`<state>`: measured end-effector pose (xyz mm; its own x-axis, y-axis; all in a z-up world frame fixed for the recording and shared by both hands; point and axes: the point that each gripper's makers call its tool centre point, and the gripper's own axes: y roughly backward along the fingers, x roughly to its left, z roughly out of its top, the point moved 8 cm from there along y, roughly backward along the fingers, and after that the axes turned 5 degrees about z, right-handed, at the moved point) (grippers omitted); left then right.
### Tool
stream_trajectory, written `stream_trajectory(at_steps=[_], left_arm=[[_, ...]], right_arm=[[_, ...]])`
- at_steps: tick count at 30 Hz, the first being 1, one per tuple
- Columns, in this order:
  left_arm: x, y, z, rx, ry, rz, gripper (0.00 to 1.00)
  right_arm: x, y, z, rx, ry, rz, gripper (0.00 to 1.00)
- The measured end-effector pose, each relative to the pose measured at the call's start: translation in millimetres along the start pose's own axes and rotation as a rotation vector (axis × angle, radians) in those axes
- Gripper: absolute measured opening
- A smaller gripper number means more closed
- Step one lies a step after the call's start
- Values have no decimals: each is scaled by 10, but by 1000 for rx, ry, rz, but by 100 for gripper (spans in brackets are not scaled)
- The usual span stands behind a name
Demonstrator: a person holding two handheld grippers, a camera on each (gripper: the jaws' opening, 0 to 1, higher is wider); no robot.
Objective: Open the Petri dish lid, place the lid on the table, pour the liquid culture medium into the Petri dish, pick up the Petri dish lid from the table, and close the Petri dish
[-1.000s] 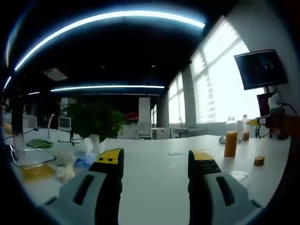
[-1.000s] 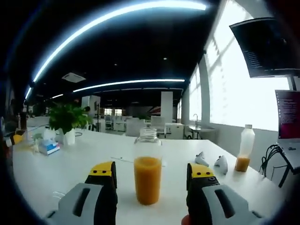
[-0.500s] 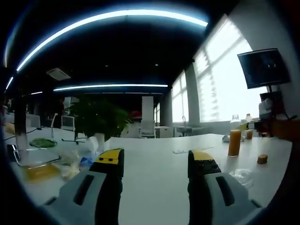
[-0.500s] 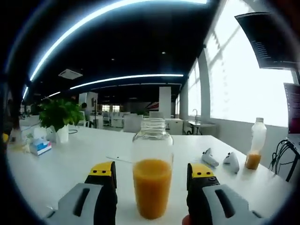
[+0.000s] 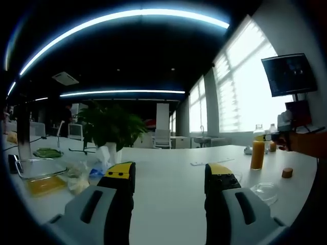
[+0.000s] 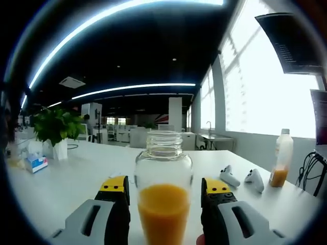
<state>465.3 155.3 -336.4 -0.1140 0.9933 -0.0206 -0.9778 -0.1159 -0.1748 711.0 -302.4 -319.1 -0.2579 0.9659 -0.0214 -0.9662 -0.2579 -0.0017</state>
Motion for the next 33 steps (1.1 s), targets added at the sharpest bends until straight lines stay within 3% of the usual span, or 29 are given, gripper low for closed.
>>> stream_trajectory(at_steps=[9, 26, 33], left_arm=[[-4, -15, -35, 11, -1, -1, 46], [13, 19, -15, 6, 12, 11, 45], [-4, 16, -18, 6, 17, 8, 45]], right_arm=[[-71, -164, 20, 7, 5, -7, 41], [16, -118, 6, 11, 23, -12, 40], [127, -135, 25, 18, 94, 5, 40]])
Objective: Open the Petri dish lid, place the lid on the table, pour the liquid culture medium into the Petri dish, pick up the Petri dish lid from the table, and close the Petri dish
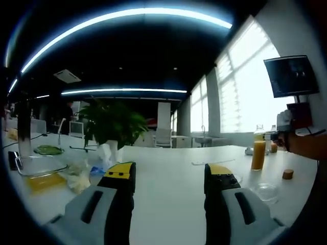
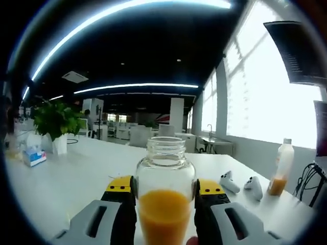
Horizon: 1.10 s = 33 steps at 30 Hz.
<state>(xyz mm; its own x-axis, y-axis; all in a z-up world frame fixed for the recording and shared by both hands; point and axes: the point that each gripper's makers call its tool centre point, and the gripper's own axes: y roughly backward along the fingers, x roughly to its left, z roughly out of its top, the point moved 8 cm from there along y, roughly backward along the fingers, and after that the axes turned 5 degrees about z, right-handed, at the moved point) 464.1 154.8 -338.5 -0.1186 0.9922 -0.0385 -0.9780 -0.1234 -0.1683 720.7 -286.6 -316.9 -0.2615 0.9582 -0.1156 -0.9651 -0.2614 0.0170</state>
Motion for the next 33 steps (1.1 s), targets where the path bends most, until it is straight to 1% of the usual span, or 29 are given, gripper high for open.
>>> stream_trajectory(at_steps=[3, 6, 9, 10, 11, 14, 15, 16, 17, 19, 23, 27, 30, 33], left_arm=[[-5, 2, -3, -1, 3, -1, 45], [-5, 8, -7, 0, 6, -2, 45], [5, 16, -8, 0, 7, 0, 45], [9, 20, -9, 0, 8, 1, 45], [13, 23, -10, 0, 8, 2, 45], [23, 32, -16, 1, 10, 4, 45], [29, 35, -20, 2, 12, 6, 45], [30, 36, -20, 2, 13, 5, 45], [34, 39, -21, 1, 14, 6, 45], [43, 45, -21, 0, 15, 8, 45], [60, 56, -29, 1, 17, 11, 45], [71, 62, -35, 0, 21, 13, 45], [72, 67, -38, 0, 22, 12, 45], [71, 71, -39, 0, 24, 11, 45]], right_arm=[[38, -68, 28, 3, 68, 16, 40], [149, -60, 47, 8, 124, 23, 40], [215, -83, 68, 12, 182, 33, 40], [303, -79, 83, 12, 197, 51, 40], [363, -72, 93, 15, 221, 52, 40], [399, -63, 89, 20, 283, 66, 40], [441, -67, 92, 25, 330, 72, 40], [464, -64, 88, 28, 336, 73, 40], [496, -64, 85, 26, 371, 72, 40], [528, -63, 71, 25, 395, 75, 40], [592, -58, 42, 30, 488, 84, 40], [677, -28, 2, 31, 599, 89, 40], [769, 16, -68, 31, 689, 94, 40], [824, 42, -110, 27, 728, 98, 40]])
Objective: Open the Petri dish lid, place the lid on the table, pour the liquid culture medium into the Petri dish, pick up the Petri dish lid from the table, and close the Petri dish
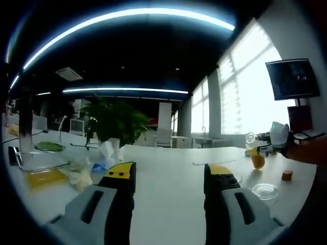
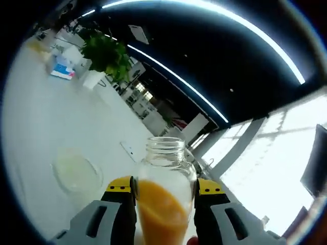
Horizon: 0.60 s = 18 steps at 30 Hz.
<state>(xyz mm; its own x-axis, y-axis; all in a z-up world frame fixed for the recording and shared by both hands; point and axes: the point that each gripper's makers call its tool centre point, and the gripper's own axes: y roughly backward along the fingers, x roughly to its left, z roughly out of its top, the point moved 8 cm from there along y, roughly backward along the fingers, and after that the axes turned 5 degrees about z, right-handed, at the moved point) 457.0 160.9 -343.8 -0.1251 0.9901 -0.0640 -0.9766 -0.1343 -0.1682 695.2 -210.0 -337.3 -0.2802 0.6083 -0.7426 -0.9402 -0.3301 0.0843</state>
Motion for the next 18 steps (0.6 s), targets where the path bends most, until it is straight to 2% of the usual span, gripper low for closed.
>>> stream_trajectory(at_steps=[6, 13, 18], left_arm=[[6, 9, -7, 0, 2, 0, 45], [17, 24, -14, 1, 3, 0, 45], [47, 31, -8, -1, 4, 4, 44]], right_arm=[[112, 28, 38, -1, 71, 14, 40], [314, 25, 60, -7, 215, 38, 40], [389, 13, 38, 0, 268, 47, 39]])
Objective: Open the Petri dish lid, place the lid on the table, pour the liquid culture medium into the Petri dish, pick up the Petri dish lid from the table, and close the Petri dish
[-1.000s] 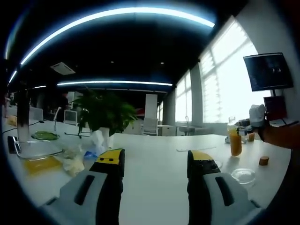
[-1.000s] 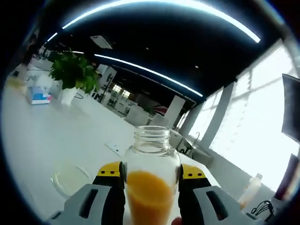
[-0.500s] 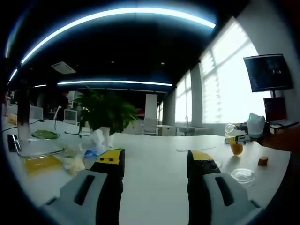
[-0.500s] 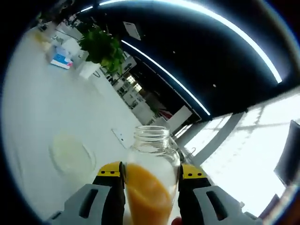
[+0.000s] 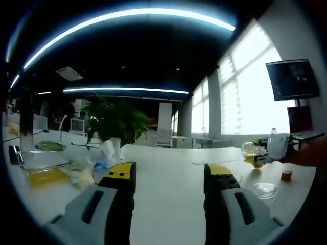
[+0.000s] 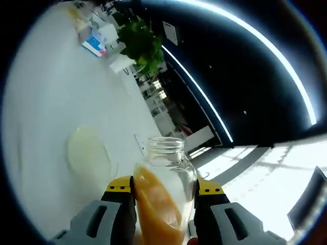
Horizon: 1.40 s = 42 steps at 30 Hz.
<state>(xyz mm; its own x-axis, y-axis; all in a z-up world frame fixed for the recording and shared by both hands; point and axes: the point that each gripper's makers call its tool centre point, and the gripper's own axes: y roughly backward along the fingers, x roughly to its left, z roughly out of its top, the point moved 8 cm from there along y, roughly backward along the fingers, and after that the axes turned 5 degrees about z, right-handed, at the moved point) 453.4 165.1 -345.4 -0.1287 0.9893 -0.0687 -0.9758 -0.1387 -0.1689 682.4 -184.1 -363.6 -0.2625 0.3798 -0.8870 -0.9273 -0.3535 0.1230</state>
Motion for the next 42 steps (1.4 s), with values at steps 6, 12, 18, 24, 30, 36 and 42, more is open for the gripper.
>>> stream_trajectory(at_steps=[6, 12, 18, 24, 30, 36, 42], left_arm=[[17, -3, -23, 3, 6, 3, 44], [-5, -11, -39, 6, 8, -4, 44], [8, -10, -31, 3, 9, 0, 44], [19, -10, -37, 3, 13, 3, 44], [20, -12, -57, 9, 14, 2, 44], [15, -20, -61, 10, 14, 4, 44], [4, -16, -63, 10, 17, 4, 44]], right_arm=[[79, -15, -32, 9, 80, 18, 39], [149, -52, -45, 14, 135, 33, 39], [202, -70, -39, 14, 174, 33, 39], [295, -78, -64, 22, 240, 31, 39], [288, -100, -135, 37, 270, 32, 39], [291, -123, -165, 45, 284, 39, 39], [310, -167, -185, 51, 306, 48, 39]])
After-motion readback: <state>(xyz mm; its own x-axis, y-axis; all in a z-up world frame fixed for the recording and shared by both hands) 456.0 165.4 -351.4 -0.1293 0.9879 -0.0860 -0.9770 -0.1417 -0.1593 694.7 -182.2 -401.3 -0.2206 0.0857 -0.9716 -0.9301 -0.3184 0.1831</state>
